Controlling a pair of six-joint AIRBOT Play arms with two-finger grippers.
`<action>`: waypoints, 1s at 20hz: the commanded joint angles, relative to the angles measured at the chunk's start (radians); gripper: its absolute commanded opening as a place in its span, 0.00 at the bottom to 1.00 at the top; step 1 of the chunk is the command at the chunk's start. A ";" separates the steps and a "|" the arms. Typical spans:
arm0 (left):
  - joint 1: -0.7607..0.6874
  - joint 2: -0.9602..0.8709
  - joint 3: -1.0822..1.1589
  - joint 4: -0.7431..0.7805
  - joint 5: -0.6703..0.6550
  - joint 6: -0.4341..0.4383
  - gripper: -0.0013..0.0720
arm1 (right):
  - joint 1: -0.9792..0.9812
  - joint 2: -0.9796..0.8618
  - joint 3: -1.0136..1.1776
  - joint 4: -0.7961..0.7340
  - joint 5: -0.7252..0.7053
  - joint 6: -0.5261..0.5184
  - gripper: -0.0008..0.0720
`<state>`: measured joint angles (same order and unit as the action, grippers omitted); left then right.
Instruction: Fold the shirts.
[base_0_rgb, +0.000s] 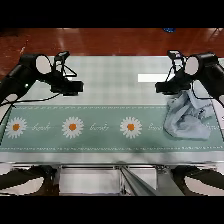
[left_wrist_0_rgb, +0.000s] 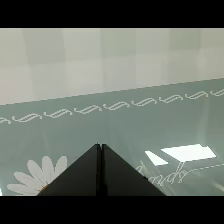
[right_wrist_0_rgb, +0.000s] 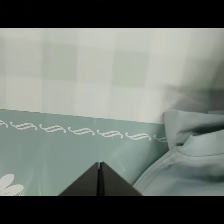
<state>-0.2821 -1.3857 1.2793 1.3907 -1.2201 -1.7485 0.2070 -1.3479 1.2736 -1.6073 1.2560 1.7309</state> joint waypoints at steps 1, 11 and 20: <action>0.001 0.000 0.000 0.000 0.000 0.000 0.04 | 0.000 -0.001 0.000 0.000 0.000 0.000 0.06; 0.001 0.000 0.000 0.000 0.000 0.000 0.04 | 0.000 -0.001 0.000 0.000 0.000 0.000 0.06; 0.001 0.000 0.000 0.000 0.032 0.000 0.04 | 0.000 -0.001 0.000 -0.004 -0.129 0.000 0.06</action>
<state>-0.2821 -1.3857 1.2793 1.3907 -1.2041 -1.7485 0.2070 -1.3479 1.2736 -1.6081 1.1931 1.7309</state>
